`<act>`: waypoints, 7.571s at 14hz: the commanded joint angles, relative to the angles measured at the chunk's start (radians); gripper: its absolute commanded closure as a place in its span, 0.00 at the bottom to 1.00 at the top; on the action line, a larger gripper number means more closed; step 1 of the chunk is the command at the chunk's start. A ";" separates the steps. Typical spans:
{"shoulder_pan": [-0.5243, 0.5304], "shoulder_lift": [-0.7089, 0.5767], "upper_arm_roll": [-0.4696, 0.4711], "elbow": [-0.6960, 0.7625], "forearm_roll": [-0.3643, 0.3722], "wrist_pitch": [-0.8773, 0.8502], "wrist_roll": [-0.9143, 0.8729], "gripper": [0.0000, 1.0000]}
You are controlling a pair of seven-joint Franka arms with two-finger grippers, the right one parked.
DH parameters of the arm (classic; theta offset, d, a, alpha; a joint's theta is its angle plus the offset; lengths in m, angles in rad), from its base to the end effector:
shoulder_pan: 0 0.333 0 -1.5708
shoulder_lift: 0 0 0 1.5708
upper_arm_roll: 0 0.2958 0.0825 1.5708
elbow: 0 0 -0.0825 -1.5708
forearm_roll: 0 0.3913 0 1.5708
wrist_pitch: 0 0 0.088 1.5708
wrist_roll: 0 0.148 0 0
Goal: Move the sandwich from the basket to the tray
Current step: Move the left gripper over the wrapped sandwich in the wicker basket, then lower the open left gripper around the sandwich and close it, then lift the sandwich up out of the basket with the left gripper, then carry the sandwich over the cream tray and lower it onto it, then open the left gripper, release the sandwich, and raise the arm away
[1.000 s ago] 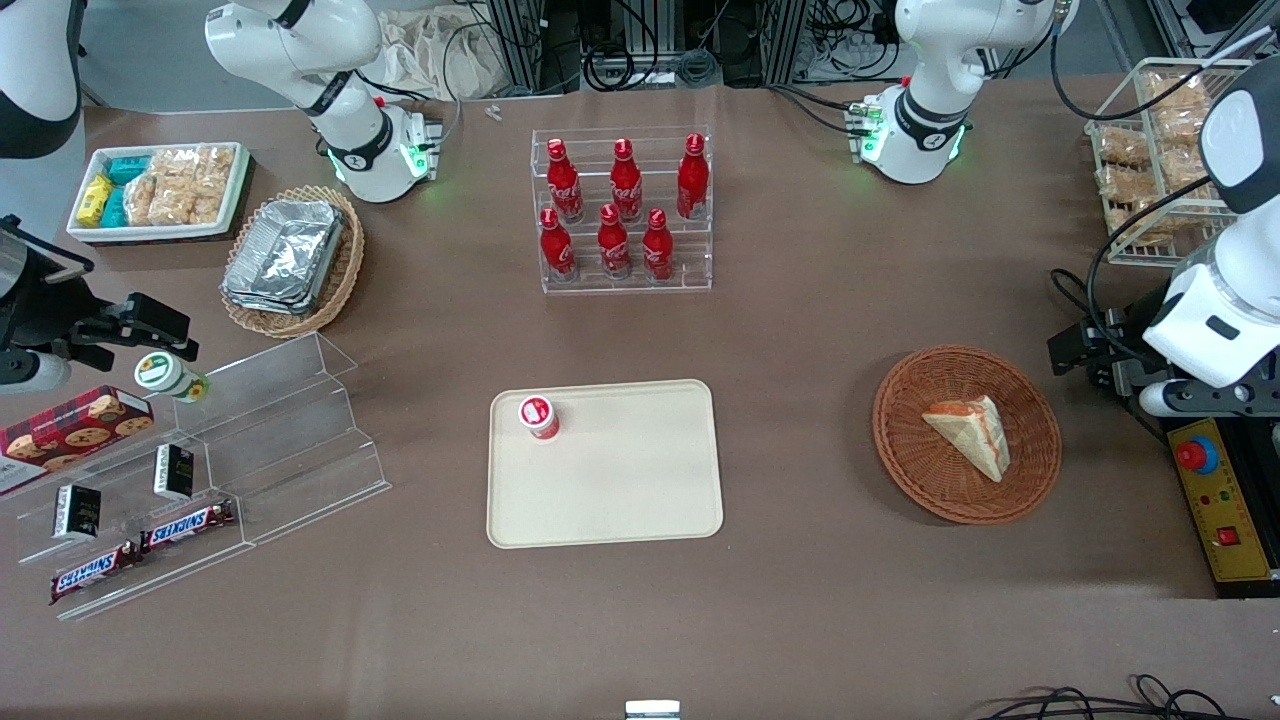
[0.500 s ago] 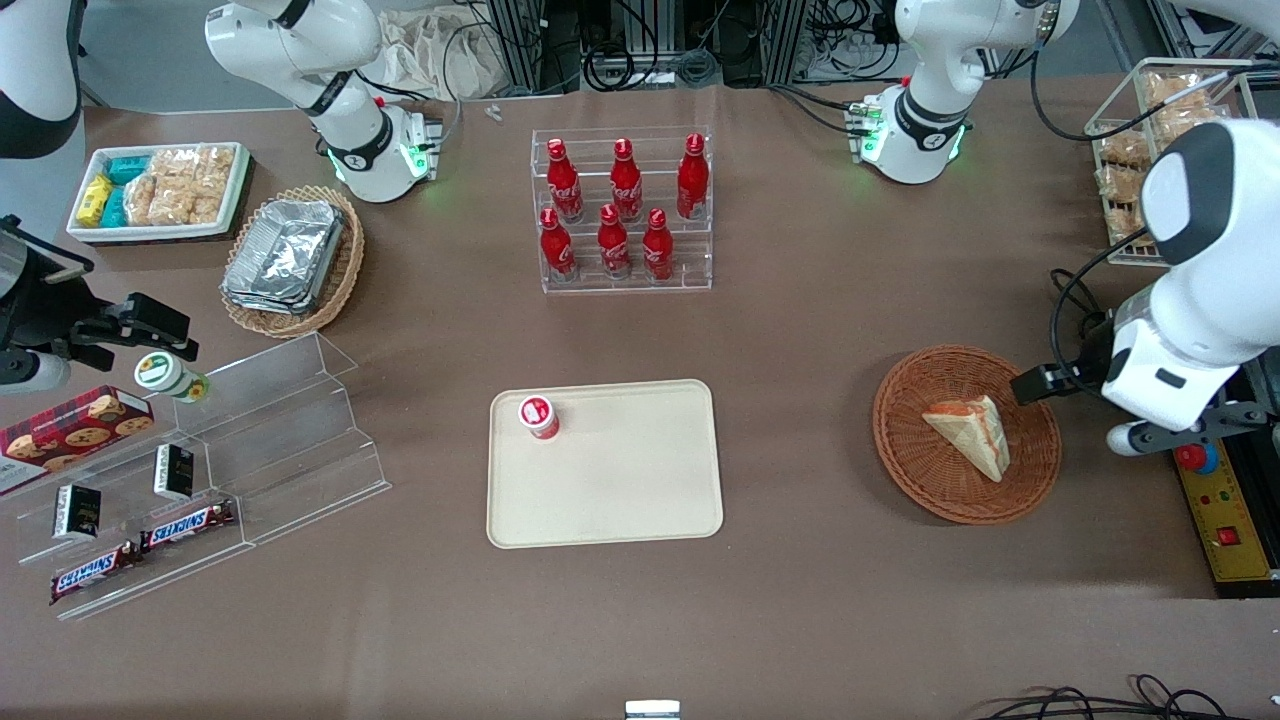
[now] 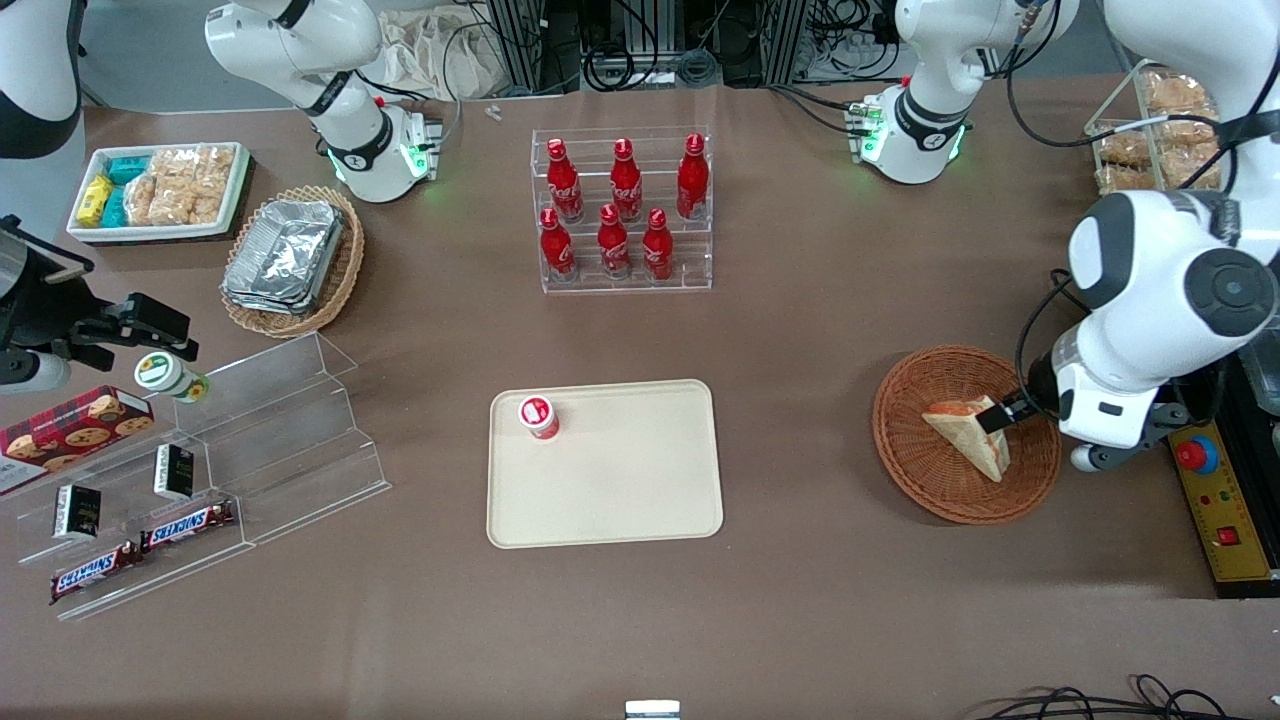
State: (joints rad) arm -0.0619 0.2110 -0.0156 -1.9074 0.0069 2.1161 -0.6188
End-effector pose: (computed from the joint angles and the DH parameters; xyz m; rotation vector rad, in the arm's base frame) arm 0.6056 -0.0463 0.3235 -3.0255 -0.8342 0.0019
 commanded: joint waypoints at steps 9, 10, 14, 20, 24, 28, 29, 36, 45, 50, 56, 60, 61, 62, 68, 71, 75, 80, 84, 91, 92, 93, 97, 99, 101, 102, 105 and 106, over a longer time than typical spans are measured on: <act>0.005 0.093 0.006 -0.130 0.001 0.182 -0.283 0.00; 0.007 0.103 0.008 -0.131 0.002 0.185 -0.297 0.00; 0.005 0.110 0.035 -0.148 0.007 0.192 -0.299 0.00; 0.005 0.153 0.039 -0.179 0.005 0.289 -0.315 0.37; -0.006 0.154 0.037 -0.151 0.008 0.303 -0.435 1.00; -0.009 0.125 0.031 -0.098 0.013 0.202 -0.435 1.00; -0.009 0.111 0.031 -0.054 0.012 0.132 -0.429 1.00; -0.038 0.107 -0.001 0.454 0.013 -0.462 -0.331 1.00; -0.093 0.287 -0.322 0.616 0.022 -0.313 -0.207 1.00; -0.280 0.506 -0.317 0.677 0.156 -0.081 -0.245 1.00; -0.315 0.639 -0.323 0.657 0.238 0.067 -0.276 1.00; -0.361 0.677 -0.317 0.651 0.257 0.068 -0.274 1.00; -0.361 0.680 -0.317 0.651 0.257 0.068 -0.274 1.00; -0.363 0.682 -0.317 0.651 0.257 0.070 -0.274 1.00; -0.365 0.705 -0.317 0.650 0.277 0.070 -0.277 0.00; -0.365 0.697 -0.317 0.650 0.289 0.068 -0.282 0.00; -0.355 0.637 -0.317 0.651 0.286 0.051 -0.289 0.00; -0.296 0.454 -0.317 0.625 0.268 -0.160 -0.351 0.00; -0.198 0.244 -0.323 0.452 0.233 -0.165 -0.340 0.00; -0.040 -0.004 -0.320 0.327 0.105 -0.326 -0.078 0.00; -0.003 -0.033 -0.320 0.327 0.078 -0.371 -0.017 0.00; 0.028 -0.059 -0.320 0.329 0.062 -0.419 0.044 0.00; 0.144 -0.143 -0.317 0.330 0.059 -0.576 0.305 0.00; 0.227 -0.173 -0.317 0.335 0.036 -0.619 0.445 0.00; 0.295 -0.185 -0.317 0.352 0.022 -0.656 0.564 0.00; 0.313 -0.185 -0.316 0.361 0.022 -0.675 0.617 0.00; 0.359 -0.186 -0.316 0.360 0.022 -0.689 0.709 0.00; 0.363 -0.188 -0.316 0.354 0.024 -0.688 0.712 0.00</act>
State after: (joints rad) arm 0.2817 0.0407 -0.3210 -1.5413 0.0444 1.4432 0.0572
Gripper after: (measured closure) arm 0.000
